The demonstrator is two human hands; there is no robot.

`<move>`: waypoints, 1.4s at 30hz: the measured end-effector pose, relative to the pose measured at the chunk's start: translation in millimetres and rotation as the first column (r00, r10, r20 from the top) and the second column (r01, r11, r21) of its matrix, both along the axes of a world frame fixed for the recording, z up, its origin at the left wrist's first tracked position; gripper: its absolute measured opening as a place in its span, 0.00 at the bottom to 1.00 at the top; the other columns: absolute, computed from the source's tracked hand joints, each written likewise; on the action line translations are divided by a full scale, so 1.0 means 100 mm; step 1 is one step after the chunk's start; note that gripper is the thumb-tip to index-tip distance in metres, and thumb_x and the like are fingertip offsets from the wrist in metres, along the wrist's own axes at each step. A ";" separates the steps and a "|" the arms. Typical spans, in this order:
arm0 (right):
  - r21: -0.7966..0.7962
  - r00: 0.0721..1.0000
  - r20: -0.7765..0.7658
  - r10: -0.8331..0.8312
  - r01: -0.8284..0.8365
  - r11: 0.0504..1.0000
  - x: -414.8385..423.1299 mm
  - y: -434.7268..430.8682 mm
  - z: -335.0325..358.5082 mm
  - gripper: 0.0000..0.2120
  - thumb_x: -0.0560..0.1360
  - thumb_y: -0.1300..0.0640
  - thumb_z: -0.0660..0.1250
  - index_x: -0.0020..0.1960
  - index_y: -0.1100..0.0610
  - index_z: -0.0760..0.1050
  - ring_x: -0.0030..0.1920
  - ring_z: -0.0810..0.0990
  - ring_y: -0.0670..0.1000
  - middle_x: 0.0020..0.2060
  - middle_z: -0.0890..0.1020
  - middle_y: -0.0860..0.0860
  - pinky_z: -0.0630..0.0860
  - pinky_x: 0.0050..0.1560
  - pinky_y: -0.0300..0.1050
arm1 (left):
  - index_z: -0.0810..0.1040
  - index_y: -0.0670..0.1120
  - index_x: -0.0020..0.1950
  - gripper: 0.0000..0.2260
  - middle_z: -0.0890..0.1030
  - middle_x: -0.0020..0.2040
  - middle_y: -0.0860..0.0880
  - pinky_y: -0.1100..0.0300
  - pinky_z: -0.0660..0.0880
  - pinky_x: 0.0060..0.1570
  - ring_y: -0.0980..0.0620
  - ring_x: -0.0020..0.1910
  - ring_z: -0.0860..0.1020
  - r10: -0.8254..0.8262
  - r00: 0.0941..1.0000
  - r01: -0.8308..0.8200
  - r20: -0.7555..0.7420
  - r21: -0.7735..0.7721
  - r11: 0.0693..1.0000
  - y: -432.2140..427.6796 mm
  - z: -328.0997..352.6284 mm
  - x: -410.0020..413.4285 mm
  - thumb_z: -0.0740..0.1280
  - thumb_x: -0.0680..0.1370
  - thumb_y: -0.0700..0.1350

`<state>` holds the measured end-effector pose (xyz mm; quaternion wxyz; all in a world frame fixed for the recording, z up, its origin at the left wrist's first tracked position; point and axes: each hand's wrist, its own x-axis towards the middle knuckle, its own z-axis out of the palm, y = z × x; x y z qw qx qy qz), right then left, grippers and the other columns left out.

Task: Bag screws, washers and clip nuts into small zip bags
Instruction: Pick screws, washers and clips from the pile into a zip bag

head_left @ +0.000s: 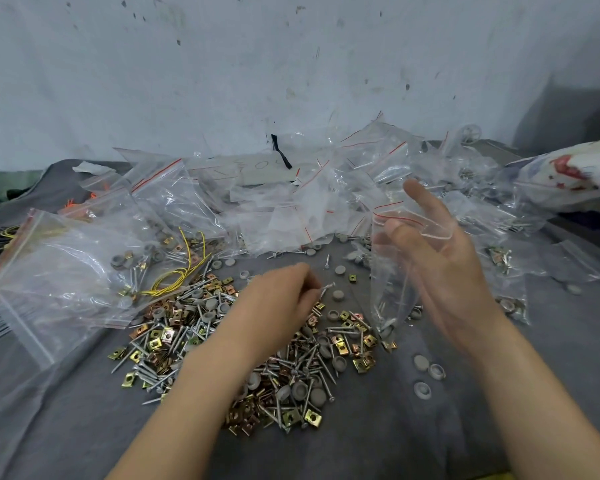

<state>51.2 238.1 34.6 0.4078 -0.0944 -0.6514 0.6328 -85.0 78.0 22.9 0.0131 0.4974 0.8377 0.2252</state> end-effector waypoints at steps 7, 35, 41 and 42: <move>0.114 0.997 0.075 -0.022 0.014 0.993 -0.04 -0.11 -0.02 0.33 0.71 0.51 0.74 0.74 0.45 0.68 0.57 0.84 0.46 0.53 0.86 0.48 0.80 0.56 0.39 | 0.80 0.54 0.56 0.07 0.80 0.45 0.60 0.73 0.70 0.41 0.67 0.41 0.75 0.052 0.983 -0.100 0.179 0.268 0.958 -0.07 0.14 -0.13 0.64 0.82 0.47; 0.376 0.976 0.183 -0.116 0.040 0.926 -0.17 -0.23 -0.23 0.34 0.76 0.49 0.73 0.76 0.36 0.60 0.57 0.80 0.40 0.51 0.83 0.39 0.78 0.57 0.39 | 0.77 0.55 0.60 0.09 0.78 0.45 0.61 0.71 0.72 0.41 0.66 0.45 0.76 -0.028 0.979 -0.043 0.201 0.337 0.941 -0.16 0.42 -0.05 0.63 0.81 0.51; 0.208 0.986 0.047 -0.158 0.145 0.967 -0.10 -0.13 -0.11 0.33 0.77 0.54 0.73 0.77 0.42 0.62 0.56 0.82 0.39 0.53 0.84 0.41 0.79 0.52 0.34 | 0.75 0.54 0.64 0.12 0.79 0.58 0.56 0.58 0.73 0.60 0.58 0.56 0.76 -0.068 0.995 0.076 0.066 -0.118 0.990 -0.11 0.13 -0.01 0.60 0.82 0.53; 0.185 0.985 0.022 -0.173 0.166 0.969 -0.10 -0.11 -0.10 0.33 0.77 0.54 0.73 0.77 0.43 0.63 0.56 0.81 0.38 0.52 0.84 0.41 0.78 0.50 0.32 | 0.75 0.54 0.65 0.13 0.78 0.60 0.54 0.55 0.72 0.62 0.56 0.59 0.75 -0.080 0.997 0.081 0.011 -0.153 0.985 -0.09 0.07 0.02 0.60 0.82 0.54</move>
